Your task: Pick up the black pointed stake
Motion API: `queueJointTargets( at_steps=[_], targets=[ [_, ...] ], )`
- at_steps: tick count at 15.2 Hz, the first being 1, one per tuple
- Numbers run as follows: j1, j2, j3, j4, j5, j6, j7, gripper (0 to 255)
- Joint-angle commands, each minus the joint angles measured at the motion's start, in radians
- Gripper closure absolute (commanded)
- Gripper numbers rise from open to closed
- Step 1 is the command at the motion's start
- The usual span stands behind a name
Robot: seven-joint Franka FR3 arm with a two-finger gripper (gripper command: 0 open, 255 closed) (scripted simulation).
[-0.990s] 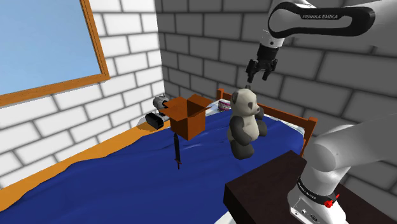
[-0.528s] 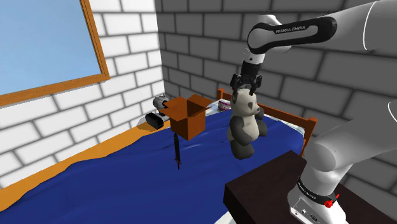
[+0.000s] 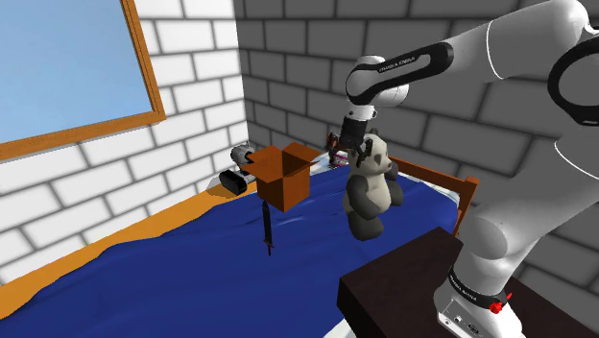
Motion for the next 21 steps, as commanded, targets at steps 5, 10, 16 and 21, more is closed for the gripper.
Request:
queueJointTargets(
  at_steps=[5, 10, 16, 21],
  targets=[
    [0.019, 0.217, 0.032, 0.045, 0.108, 0.115, 0.112, 0],
    [0.039, 0.398, 0.052, 0.107, 0.204, 0.194, 0.184, 0],
    [0.061, 0.622, 0.076, 0.214, 0.327, 0.272, 0.252, 0],
    [0.074, 0.812, 0.101, 0.331, 0.426, 0.322, 0.302, 0]
  ],
)
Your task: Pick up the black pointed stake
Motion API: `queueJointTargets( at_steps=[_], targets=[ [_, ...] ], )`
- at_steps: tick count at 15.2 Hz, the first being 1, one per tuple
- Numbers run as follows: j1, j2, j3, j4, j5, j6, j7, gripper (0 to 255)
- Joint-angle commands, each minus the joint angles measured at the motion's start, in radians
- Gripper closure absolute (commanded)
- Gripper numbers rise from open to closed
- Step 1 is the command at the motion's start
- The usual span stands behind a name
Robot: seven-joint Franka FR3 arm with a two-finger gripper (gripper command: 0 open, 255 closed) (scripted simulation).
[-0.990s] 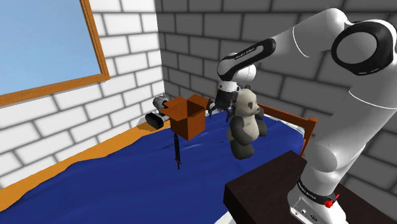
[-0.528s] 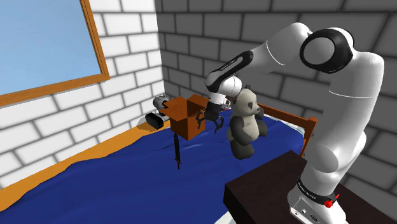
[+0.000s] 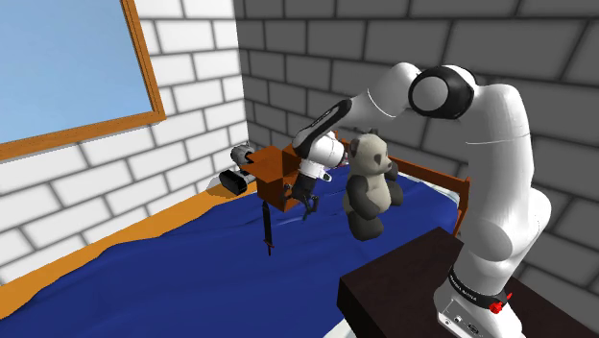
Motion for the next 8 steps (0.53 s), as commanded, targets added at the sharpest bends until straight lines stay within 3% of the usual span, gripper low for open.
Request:
queueJointTargets(
  at_steps=[1, 8],
  targets=[
    [0.004, 0.08, 0.01, 0.053, 0.039, 0.017, 0.019, 0],
    [0.024, 0.354, 0.049, 0.269, 0.157, 0.061, 0.096, 0]
  ],
)
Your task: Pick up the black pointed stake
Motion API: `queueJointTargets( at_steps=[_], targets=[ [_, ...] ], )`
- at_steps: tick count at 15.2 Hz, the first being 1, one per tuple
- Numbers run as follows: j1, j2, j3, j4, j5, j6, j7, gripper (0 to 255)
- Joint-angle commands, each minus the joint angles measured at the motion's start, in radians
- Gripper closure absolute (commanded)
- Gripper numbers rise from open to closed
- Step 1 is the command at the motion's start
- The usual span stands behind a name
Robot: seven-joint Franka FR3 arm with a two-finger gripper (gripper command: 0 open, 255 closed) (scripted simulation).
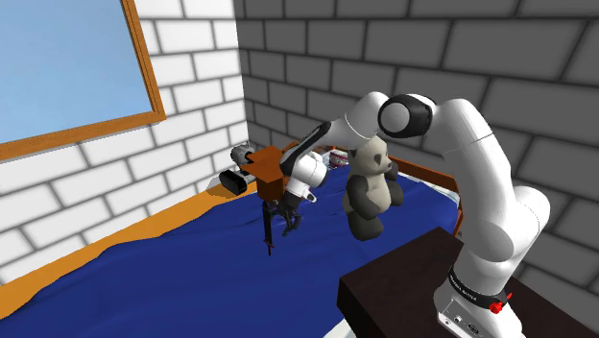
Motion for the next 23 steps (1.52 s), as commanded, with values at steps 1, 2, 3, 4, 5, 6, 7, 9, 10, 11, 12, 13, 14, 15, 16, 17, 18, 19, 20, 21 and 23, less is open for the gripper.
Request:
queueJointTargets(
  at_steps=[1, 2, 3, 4, 5, 6, 7, 9, 10, 11, 12, 13, 14, 15, 16, 17, 18, 19, 20, 21, 23],
  targets=[
    [0.006, 0.083, 0.012, 0.068, 0.033, 0.012, 0.021, 0],
    [0.01, 0.124, 0.017, 0.105, 0.047, 0.016, 0.034, 0],
    [0.013, 0.145, 0.02, 0.125, 0.054, 0.018, 0.041, 0],
    [0.013, 0.157, 0.02, 0.132, 0.055, 0.021, 0.036, 0],
    [0.014, 0.17, 0.019, 0.14, 0.055, 0.025, 0.031, 0],
    [0.015, 0.182, 0.019, 0.147, 0.055, 0.028, 0.027, 0],
    [0.016, 0.195, 0.019, 0.155, 0.056, 0.031, 0.022, 0],
    [0.018, 0.221, 0.018, 0.172, 0.056, 0.037, 0.013, 0],
    [0.019, 0.234, 0.018, 0.181, 0.056, 0.04, 0.009, 0],
    [0.019, 0.241, 0.018, 0.186, 0.056, 0.041, 0.007, 0],
    [0.019, 0.241, 0.018, 0.186, 0.056, 0.042, 0.007, 0],
    [0.019, 0.24, 0.018, 0.184, 0.057, 0.042, 0.006, 255],
    [0.019, 0.241, 0.018, 0.185, 0.056, 0.042, 0.006, 255],
    [0.019, 0.241, 0.018, 0.185, 0.056, 0.042, 0.006, 255],
    [0.019, 0.241, 0.018, 0.185, 0.056, 0.042, 0.006, 255],
    [0.019, 0.241, 0.018, 0.185, 0.056, 0.042, 0.006, 255],
    [0.019, 0.241, 0.018, 0.185, 0.056, 0.042, 0.006, 255],
    [0.019, 0.241, 0.018, 0.185, 0.056, 0.042, 0.006, 255],
    [0.019, 0.241, 0.018, 0.185, 0.056, 0.042, 0.006, 255],
    [0.019, 0.241, 0.018, 0.185, 0.056, 0.042, 0.006, 255],
    [0.018, 0.228, 0.018, 0.177, 0.056, 0.039, 0.011, 255]
  ],
)
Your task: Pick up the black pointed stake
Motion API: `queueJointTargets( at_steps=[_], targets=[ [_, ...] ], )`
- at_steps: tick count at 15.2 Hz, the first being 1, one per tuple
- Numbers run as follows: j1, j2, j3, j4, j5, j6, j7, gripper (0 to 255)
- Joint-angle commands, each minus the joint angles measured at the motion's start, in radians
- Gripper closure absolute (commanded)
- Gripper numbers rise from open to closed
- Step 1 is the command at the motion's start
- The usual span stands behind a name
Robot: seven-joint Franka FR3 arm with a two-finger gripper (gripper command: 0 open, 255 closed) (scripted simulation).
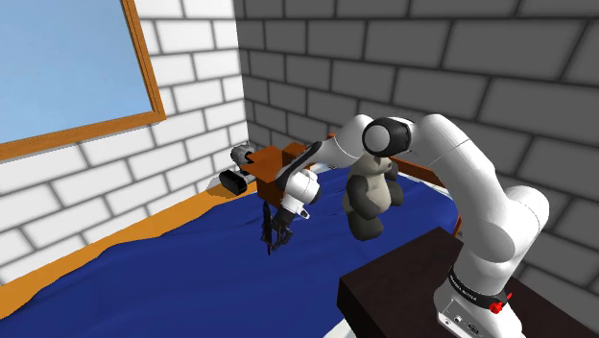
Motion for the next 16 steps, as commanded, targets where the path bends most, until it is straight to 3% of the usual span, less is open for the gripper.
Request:
queueJointTargets(
  at_steps=[1, 16],
  targets=[
    [-0.003, -0.02, 0.0, -0.014, 0.0, -0.005, 0.006, 255],
    [-0.012, -0.183, 0.002, -0.105, -0.008, -0.054, 0.071, 255]
  ],
)
